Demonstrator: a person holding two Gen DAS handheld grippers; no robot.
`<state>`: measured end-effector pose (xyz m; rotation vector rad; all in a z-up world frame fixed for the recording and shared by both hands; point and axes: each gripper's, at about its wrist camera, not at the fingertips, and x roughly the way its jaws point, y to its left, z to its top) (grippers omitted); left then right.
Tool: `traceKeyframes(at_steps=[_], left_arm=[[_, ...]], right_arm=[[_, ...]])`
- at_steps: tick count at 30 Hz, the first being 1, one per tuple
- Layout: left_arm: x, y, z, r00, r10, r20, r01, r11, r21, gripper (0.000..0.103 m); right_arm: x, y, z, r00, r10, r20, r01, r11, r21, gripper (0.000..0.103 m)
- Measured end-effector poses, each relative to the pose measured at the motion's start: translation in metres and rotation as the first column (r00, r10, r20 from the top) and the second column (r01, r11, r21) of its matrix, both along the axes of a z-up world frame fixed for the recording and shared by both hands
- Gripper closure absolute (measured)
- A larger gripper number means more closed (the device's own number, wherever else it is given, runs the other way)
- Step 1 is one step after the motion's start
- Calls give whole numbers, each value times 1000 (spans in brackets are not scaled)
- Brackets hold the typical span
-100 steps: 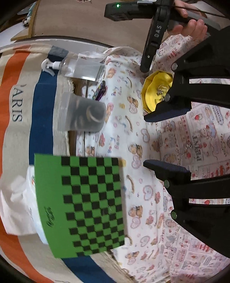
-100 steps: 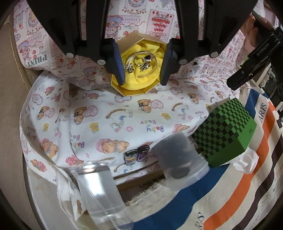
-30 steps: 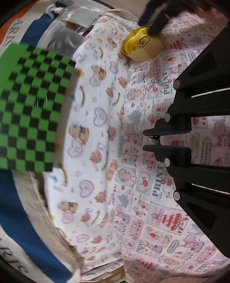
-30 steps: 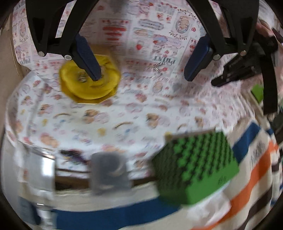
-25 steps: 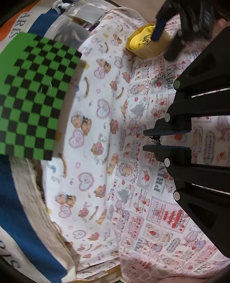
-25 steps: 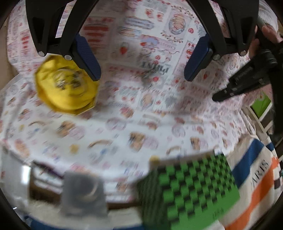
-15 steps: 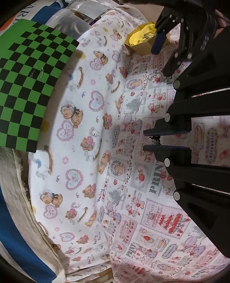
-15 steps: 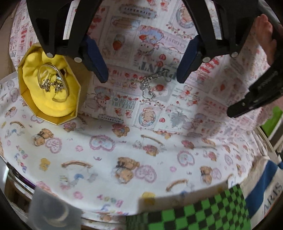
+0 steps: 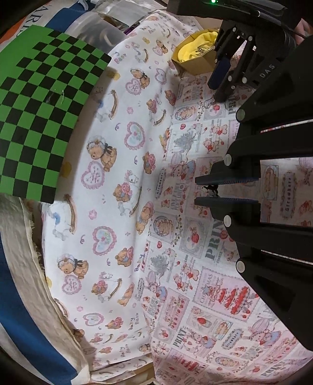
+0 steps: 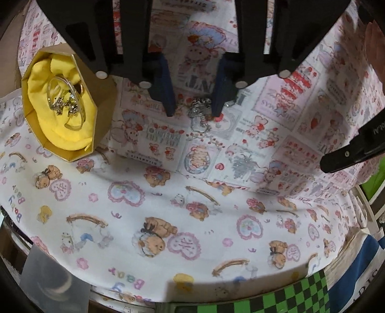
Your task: Organize jewelry
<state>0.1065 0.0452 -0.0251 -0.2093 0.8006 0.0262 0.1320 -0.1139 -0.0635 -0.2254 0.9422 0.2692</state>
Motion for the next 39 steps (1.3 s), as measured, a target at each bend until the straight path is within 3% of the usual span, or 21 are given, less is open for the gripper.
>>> traceKeyframes(at_steps=[6,9,12,20,24,29,33,39], left_arm=[[-2,-1,3,1000,-8,10,8,1000,10,94],[-6,1,8,1000,-8,19,8,1000,15,94],[-15,3,22,997,0,73,-4,999,49,94],[-42,2,57,979,13,202,-33,995,96,94],[-42,-6,55,979,-2,203,-25,992,126,94],[-35,-13,44,985,-13,171,-14,987,158,94],[-31,-11,38,988,-11,155,-14,988,156,94],[-29,-9,37,989,-5,147,-17,988,151,94]], right_arm=[[-2,-10,2,1000,-9,12,9,1000,12,94],[-7,-16,12,996,-79,45,81,996,-26,102],[-12,-27,27,996,-75,49,71,993,90,102],[-30,-67,70,988,-79,136,41,965,258,102],[-26,-74,58,997,-54,53,33,943,331,100],[-19,-63,28,995,-74,-64,88,962,258,89],[-15,-62,18,991,-100,-91,119,961,250,74],[-8,-58,8,988,-111,-111,136,959,247,73]])
